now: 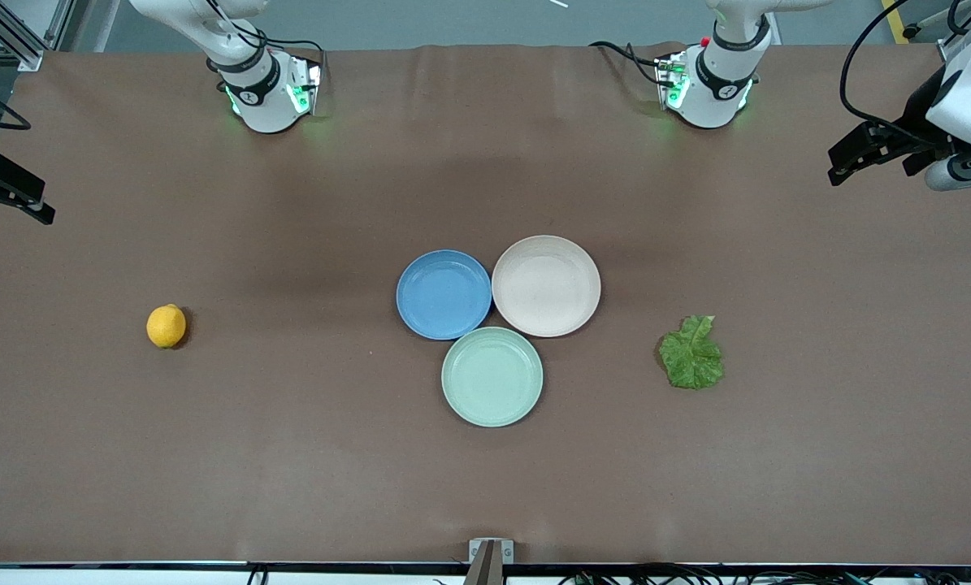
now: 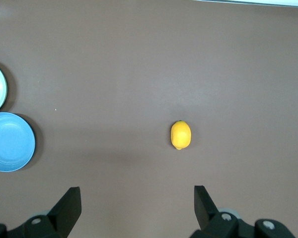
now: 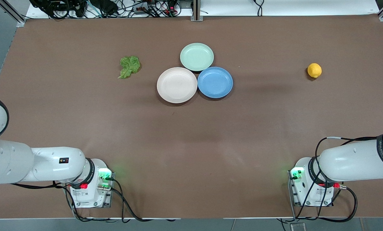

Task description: Pick lemon and lettuce from plates

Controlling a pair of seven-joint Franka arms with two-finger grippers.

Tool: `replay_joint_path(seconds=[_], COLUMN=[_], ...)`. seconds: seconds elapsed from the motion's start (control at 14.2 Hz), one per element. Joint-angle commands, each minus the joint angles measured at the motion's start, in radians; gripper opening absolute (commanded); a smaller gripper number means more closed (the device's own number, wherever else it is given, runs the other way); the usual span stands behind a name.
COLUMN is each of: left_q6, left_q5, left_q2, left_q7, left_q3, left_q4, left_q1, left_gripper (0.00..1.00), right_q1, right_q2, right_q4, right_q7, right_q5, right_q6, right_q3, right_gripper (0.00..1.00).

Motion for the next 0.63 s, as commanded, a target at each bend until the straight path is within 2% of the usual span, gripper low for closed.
replay_joint_path(seconds=[0.0, 0.56], left_q6=[0.021, 0.023], left_q5=[0.009, -0.051], left_q2=[-0.013, 0.001], left_q7=[0.016, 0.064], left_q3=[-0.014, -0.003], left_q4=[-0.004, 0.015], left_q1=[0.006, 0.017], left_gripper=[1.00, 1.00], right_q1=[-0.005, -0.005], right_q2=[0.007, 0.005], right_q4=[0.018, 0.018], right_q7=[0.004, 0.006], right_q5=[0.006, 0.004], right_q6=[-0.016, -0.016], right_q3=[0.002, 0.003], right_gripper=[1.00, 1.00])
